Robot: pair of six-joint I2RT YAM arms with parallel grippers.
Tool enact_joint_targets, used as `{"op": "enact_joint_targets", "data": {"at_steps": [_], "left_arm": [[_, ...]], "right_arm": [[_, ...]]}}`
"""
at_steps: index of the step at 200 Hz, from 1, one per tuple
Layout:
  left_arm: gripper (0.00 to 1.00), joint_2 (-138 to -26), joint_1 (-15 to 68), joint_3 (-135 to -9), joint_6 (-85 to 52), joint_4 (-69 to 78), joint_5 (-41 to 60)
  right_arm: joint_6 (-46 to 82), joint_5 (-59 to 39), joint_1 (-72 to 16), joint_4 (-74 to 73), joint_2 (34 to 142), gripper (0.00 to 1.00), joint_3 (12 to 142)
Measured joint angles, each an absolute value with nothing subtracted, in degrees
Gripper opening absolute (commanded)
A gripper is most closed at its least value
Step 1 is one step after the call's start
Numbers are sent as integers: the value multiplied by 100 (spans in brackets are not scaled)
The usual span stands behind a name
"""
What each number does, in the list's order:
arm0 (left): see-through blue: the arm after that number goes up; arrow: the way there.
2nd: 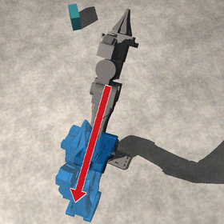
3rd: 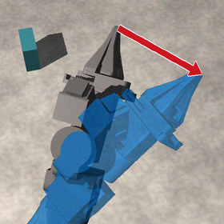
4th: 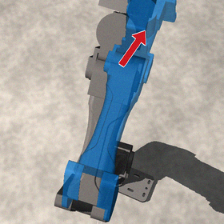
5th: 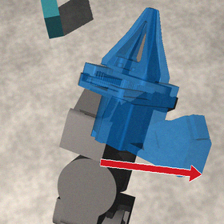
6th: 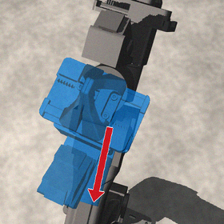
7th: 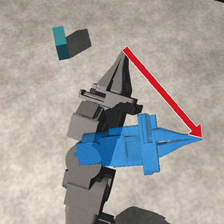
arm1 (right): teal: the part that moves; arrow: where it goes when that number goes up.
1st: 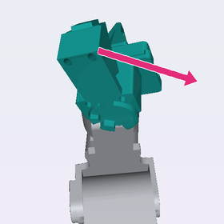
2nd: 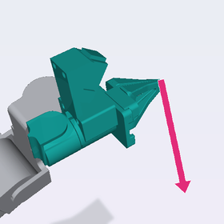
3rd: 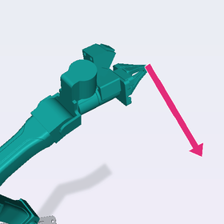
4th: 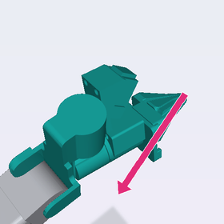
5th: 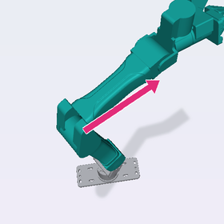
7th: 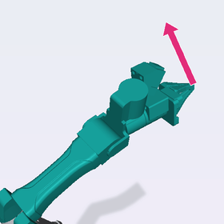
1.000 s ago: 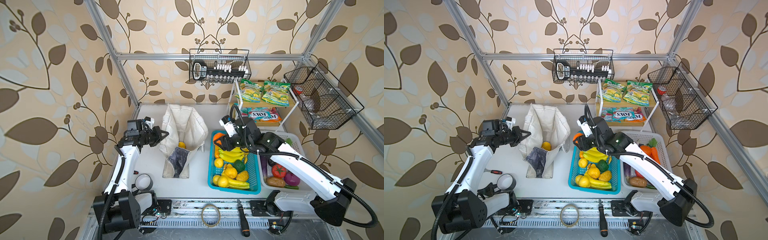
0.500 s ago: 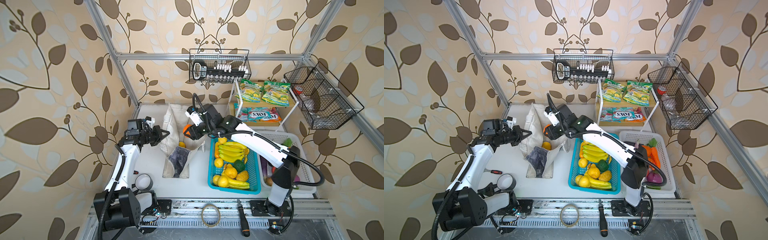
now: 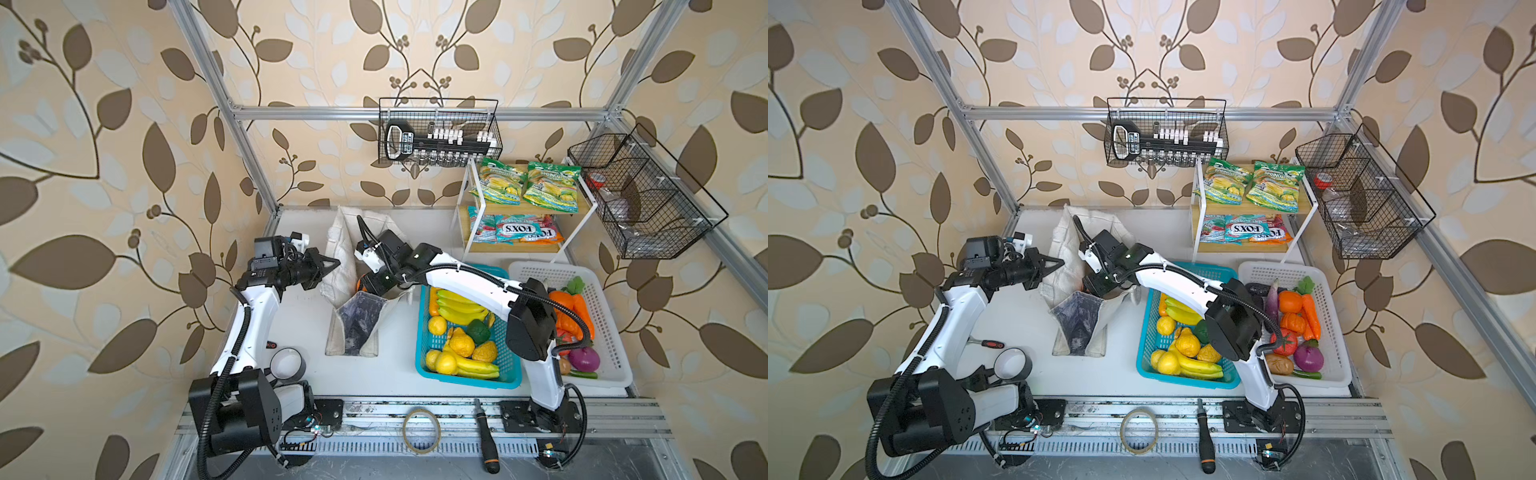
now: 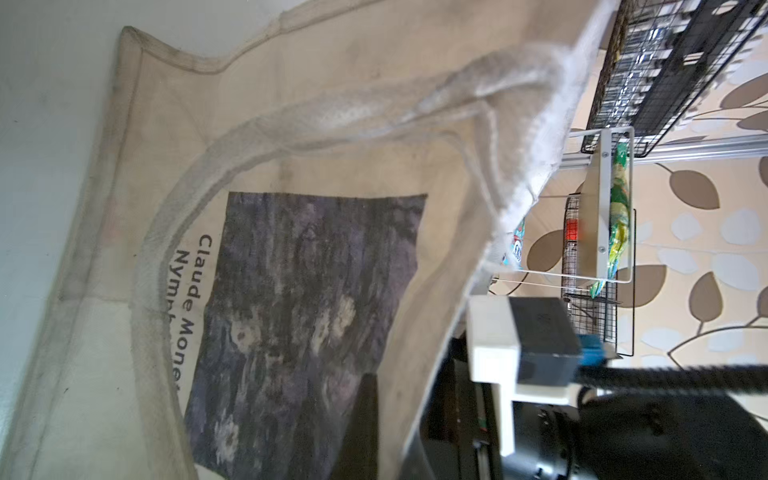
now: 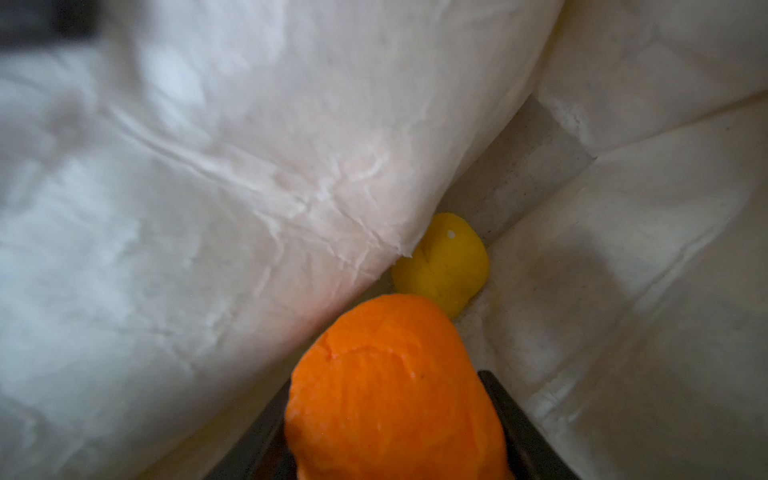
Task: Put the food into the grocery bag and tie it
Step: 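Carry the orange into the tote bag and open the right gripper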
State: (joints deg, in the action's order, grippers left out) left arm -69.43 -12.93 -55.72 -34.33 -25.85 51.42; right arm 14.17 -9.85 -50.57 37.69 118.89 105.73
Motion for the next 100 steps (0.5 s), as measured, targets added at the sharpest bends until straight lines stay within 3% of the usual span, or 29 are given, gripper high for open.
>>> {"op": "enact_joint_targets", "data": {"at_steps": [100], "left_arm": [[0, -6973, -1398, -5312, -3846, -2075, 5500]], "right_arm": [[1785, -600, -5260, 3863, 13028, 59, 10718]]}}
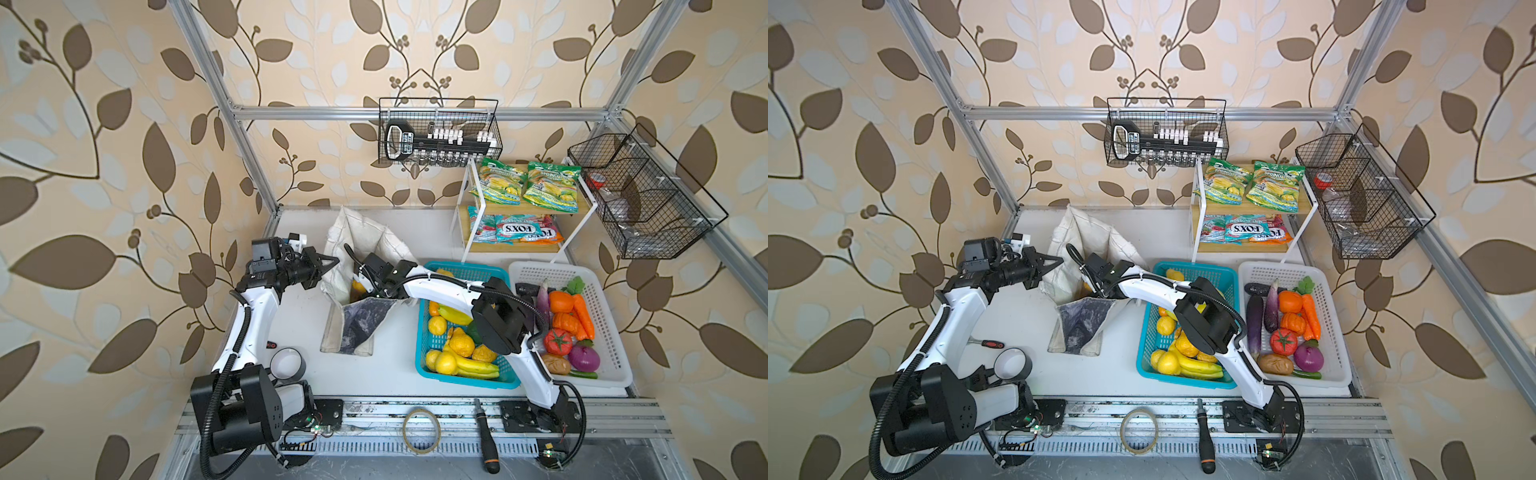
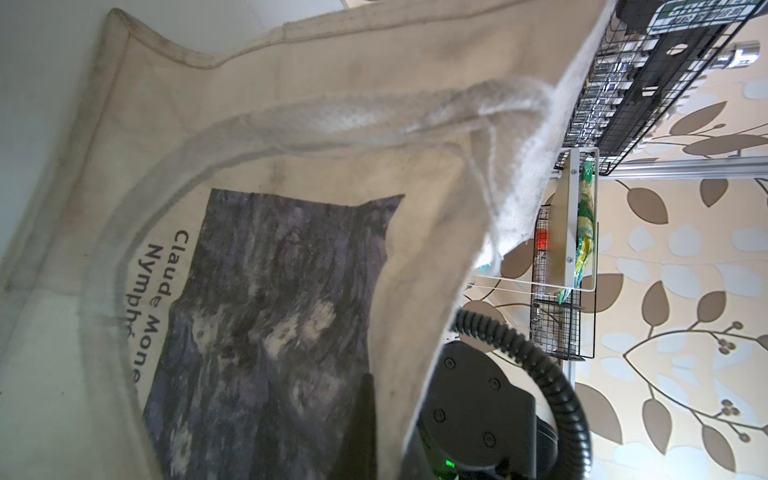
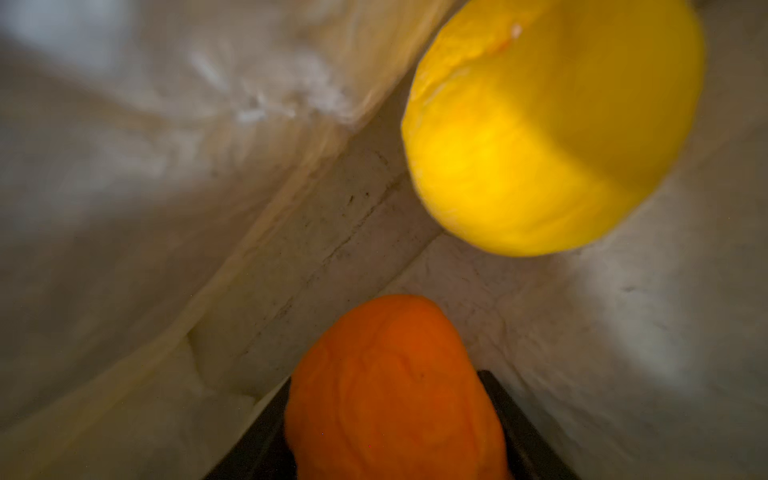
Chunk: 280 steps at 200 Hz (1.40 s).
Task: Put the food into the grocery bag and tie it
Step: 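Carry the orange into the tote bag and open the right gripper, then move the right gripper to the green candy bags on the shelf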
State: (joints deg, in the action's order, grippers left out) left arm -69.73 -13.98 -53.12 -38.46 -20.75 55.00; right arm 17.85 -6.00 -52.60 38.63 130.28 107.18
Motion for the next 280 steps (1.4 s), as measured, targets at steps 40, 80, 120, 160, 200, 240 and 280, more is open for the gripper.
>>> {"op": "enact_joint_targets", "data": {"at_steps": [40, 80, 120, 160, 200, 240, 280], "left_arm": [[0, -6976, -1398, -5306, -3879, -2021, 5511], [0, -6976, -1435, -5306, -3881, -2010, 5511], [0, -6976, -1435, -5304, -3881, -2008, 5511], [0, -6976, -1435, -5304, -3881, -1990, 5509], [0, -6976, -1435, -5304, -3894, -1981, 5511], [0, -6978, -1435, -5284, -3916, -1896, 5535], [0, -6978, -1435, -5271, -3922, -1872, 5555]], "right_arm": [[1870, -602, -5260, 3839, 13028, 74, 10720], [1894, -602, -5236, 3841, 12973, 92, 10720], [1900, -587, -5168, 3883, 12525, 94, 10720], [1900, -454, -5054, 3883, 11695, 97, 10715], [1874, -314, -5006, 3837, 10916, 99, 10715], [1815, -108, -4995, 3795, 10237, 100, 10390], [1651, 158, -4825, 3844, 9144, 100, 10160]]}}
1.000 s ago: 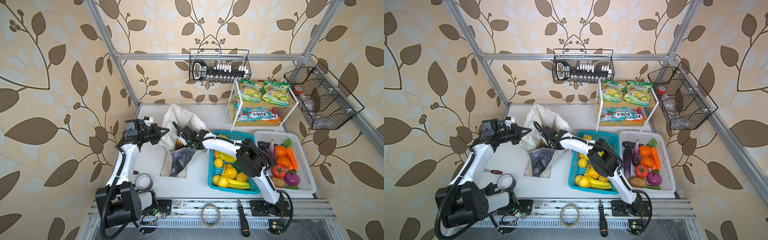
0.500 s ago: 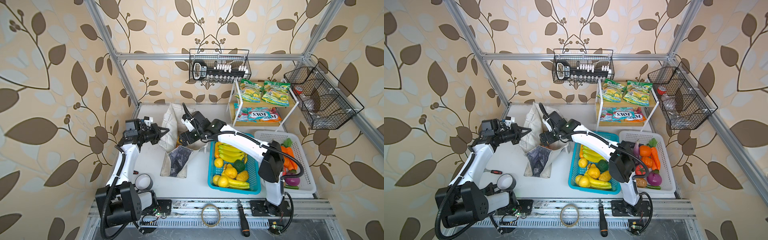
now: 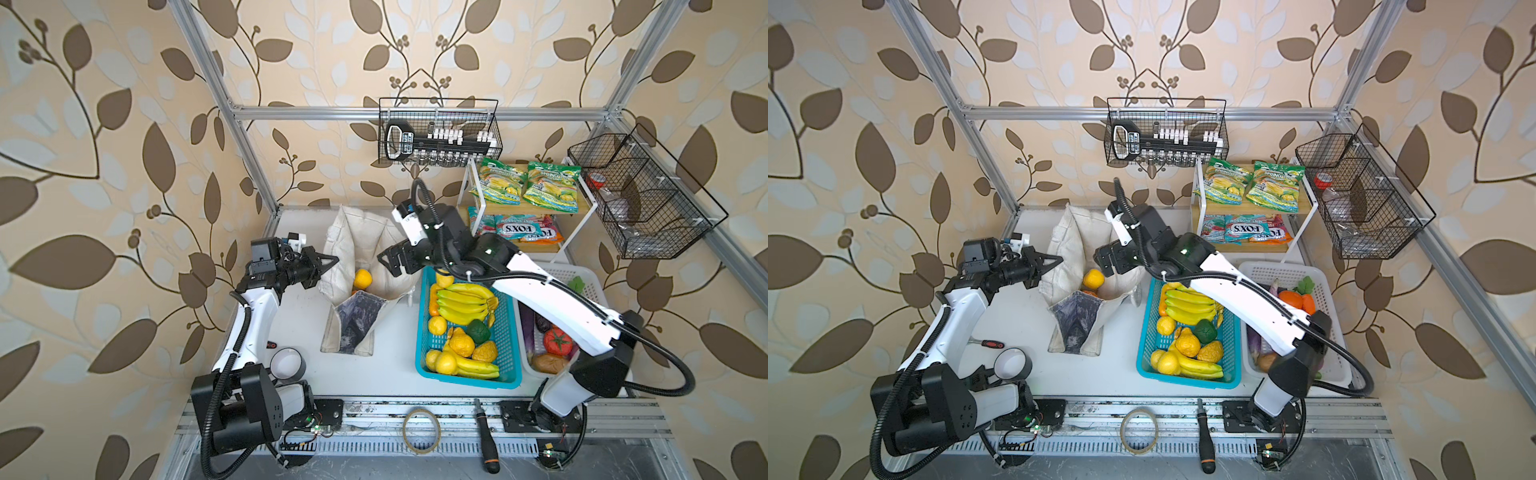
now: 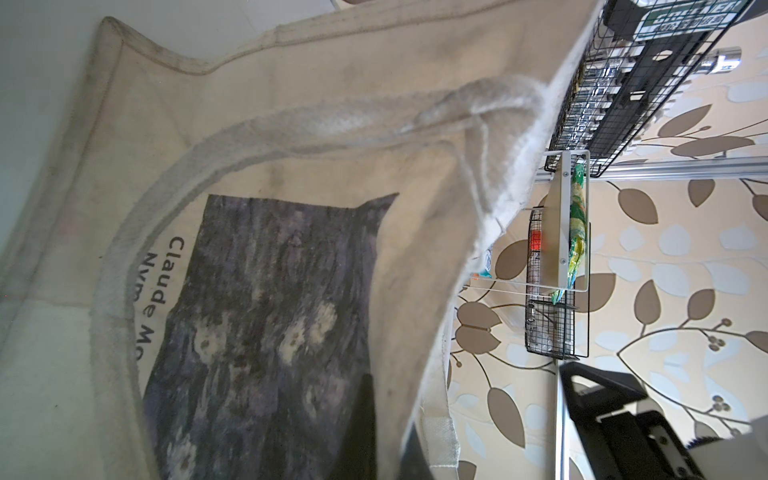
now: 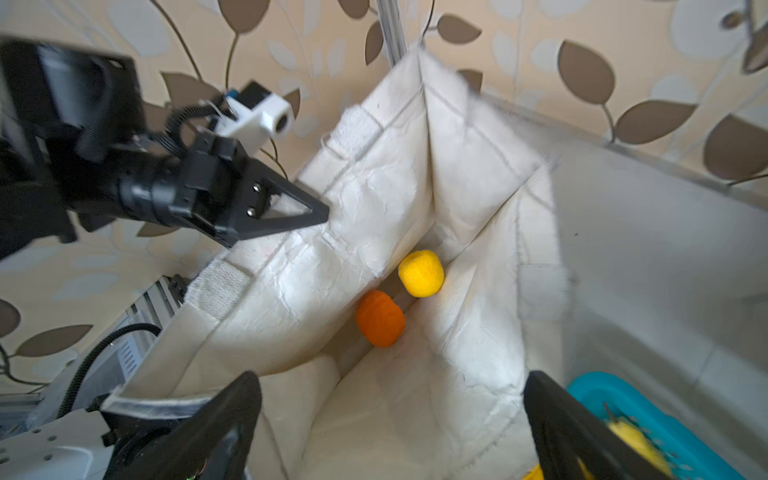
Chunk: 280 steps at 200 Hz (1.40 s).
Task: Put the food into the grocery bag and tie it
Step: 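Move the right gripper to the green candy bags on the shelf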
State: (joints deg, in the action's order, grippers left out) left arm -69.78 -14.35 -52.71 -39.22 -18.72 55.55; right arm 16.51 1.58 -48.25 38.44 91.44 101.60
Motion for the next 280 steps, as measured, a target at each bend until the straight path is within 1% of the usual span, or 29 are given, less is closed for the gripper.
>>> {"op": "enact_joint_targets", "data": {"at_steps": [34, 57, 112, 146, 199, 242, 267, 280], "left_arm": [[0, -6978, -1435, -5271, -3955, -1861, 5555], [0, -6965, -1435, -5271, -3938, -1894, 5548], [0, -6965, -1435, -5273, -3907, -1942, 5551], [0, -6967, -1435, -5273, -3894, -1942, 5551], [0, -6963, -1435, -5273, -3865, -1944, 5548], [0, -6945, -1435, -5273, -3765, -1951, 5529], [0, -6943, -1435, -5273, -3763, -1951, 5529], [0, -6938, -1435, -5273, -3765, -1951, 5529]], "right_arm": [[1529, 279, -4292, 3981, 8230, 100, 10202], [1468, 307, -3677, 4160, 7837, 100, 10313], [1302, 303, -2067, 4611, 7778, 100, 10750], [1352, 309, -1350, 4604, 7876, 100, 10759], [1417, 290, -1203, 4567, 8525, 97, 11093], [1533, 314, -1118, 4724, 9129, 86, 11568], [1566, 440, -1105, 4858, 9279, 82, 11703], [1581, 478, -1070, 4930, 9301, 78, 11712]]}}
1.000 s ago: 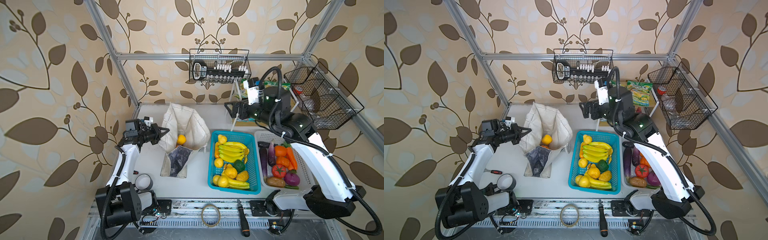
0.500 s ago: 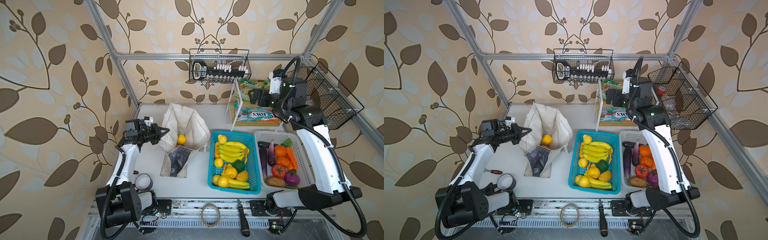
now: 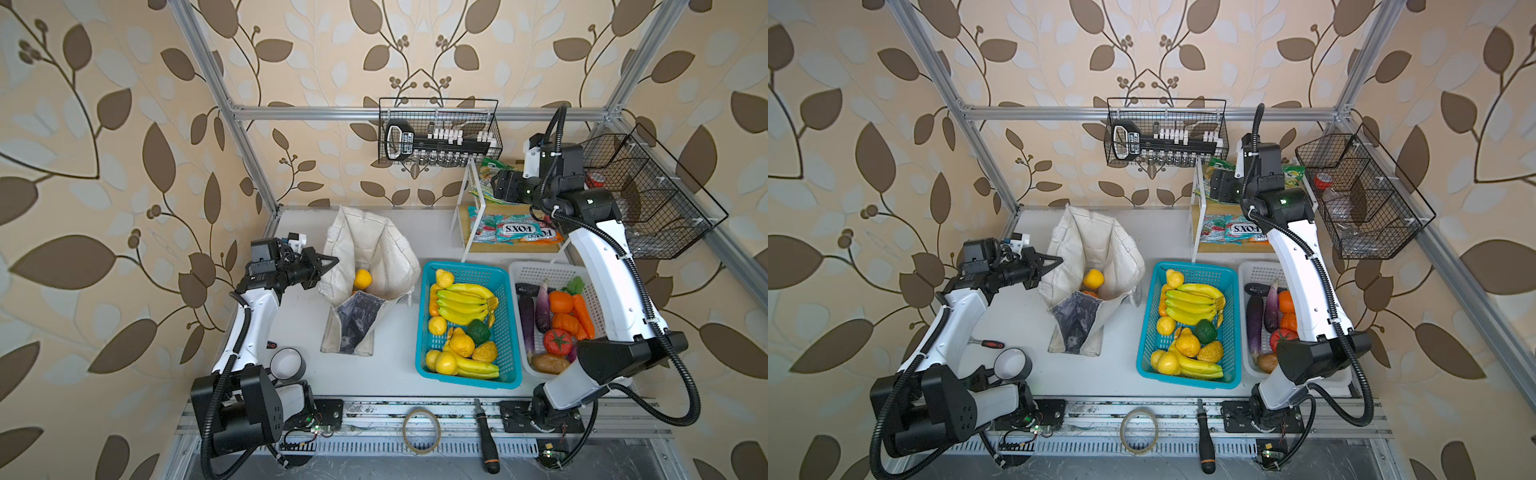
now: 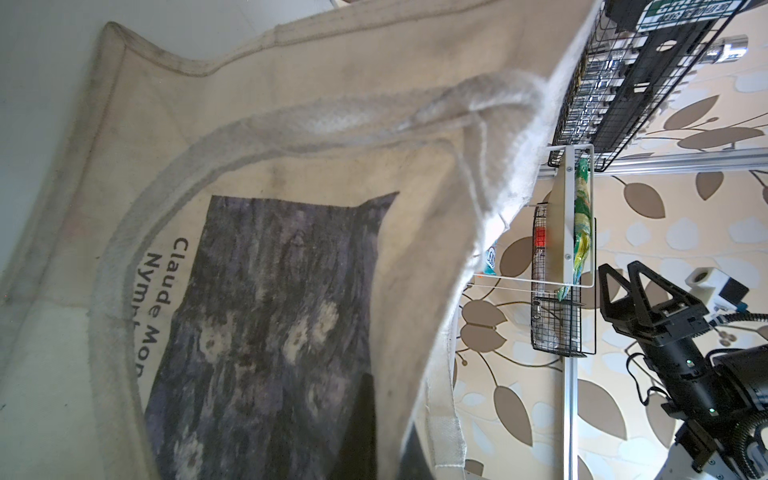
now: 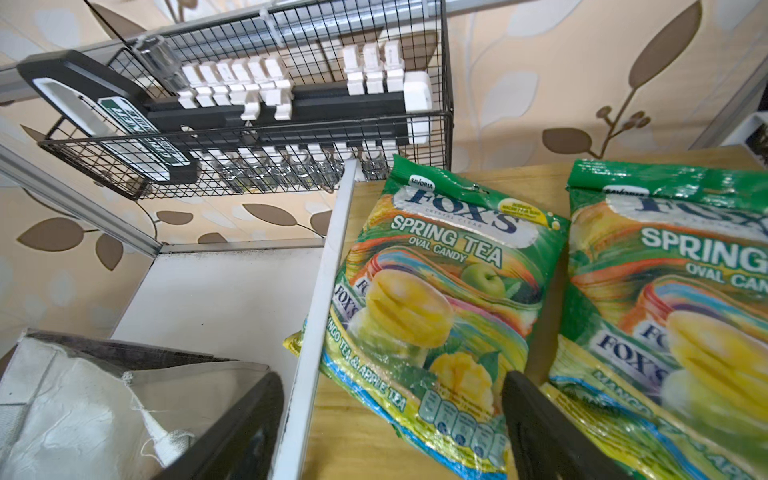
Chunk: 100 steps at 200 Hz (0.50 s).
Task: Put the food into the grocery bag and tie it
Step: 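Move the right gripper to the green candy bags on the shelf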
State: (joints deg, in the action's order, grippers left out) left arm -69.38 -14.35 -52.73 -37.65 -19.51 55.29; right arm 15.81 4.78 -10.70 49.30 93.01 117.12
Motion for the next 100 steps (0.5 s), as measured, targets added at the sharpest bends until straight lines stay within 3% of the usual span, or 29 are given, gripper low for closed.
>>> {"op": "enact_joint_targets", "data": {"at_steps": [41, 68, 100], "left_arm": [[0, -6886, -1435, -5214, -3760, -1951, 5516], [0, -6862, -1435, -5214, -3756, -1951, 5507], [0, -6853, -1435, -5214, -3732, -1955, 5500]], "right_arm": [[1610, 554, -851, 5054, 9443, 74, 11837], [1671, 534, -786, 5081, 9574, 65, 11880], [1688, 519, -784, 5089, 9758, 64, 11913]]}}
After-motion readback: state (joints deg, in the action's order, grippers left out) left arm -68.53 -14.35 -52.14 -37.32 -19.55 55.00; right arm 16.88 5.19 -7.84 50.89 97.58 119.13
